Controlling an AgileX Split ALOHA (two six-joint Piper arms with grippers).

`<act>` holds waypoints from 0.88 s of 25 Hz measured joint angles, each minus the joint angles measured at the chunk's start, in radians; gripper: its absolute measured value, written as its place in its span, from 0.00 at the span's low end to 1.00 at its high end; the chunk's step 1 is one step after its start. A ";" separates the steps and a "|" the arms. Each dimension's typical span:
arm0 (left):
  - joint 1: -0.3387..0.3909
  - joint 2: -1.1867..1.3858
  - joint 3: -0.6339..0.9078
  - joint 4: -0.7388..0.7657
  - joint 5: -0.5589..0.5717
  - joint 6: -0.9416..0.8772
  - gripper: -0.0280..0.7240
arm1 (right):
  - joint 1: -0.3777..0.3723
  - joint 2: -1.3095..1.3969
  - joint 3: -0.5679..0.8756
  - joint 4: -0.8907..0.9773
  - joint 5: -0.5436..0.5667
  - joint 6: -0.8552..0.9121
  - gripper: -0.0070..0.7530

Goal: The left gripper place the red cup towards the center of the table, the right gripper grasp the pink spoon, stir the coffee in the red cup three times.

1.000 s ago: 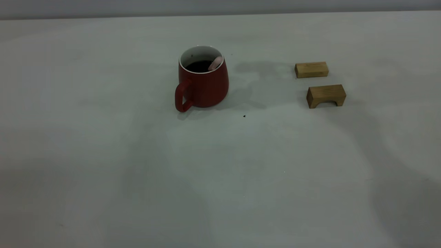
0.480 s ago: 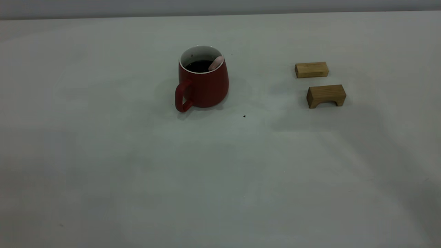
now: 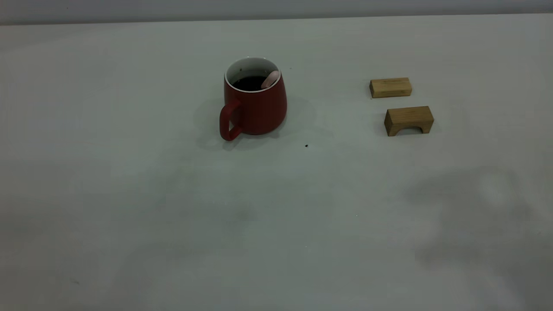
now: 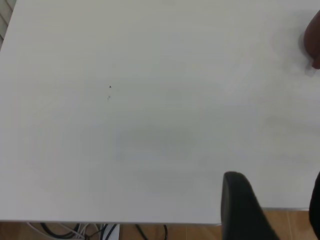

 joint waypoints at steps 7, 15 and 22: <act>0.000 0.000 0.000 0.000 0.000 0.000 0.58 | -0.004 -0.285 0.237 -0.014 0.000 0.000 0.26; 0.000 0.000 0.000 0.000 0.000 0.000 0.58 | -0.237 -0.816 0.402 -0.010 -0.015 0.004 0.28; 0.000 0.000 0.000 0.000 0.000 0.000 0.58 | -0.314 -1.101 0.607 -0.036 -0.074 -0.001 0.29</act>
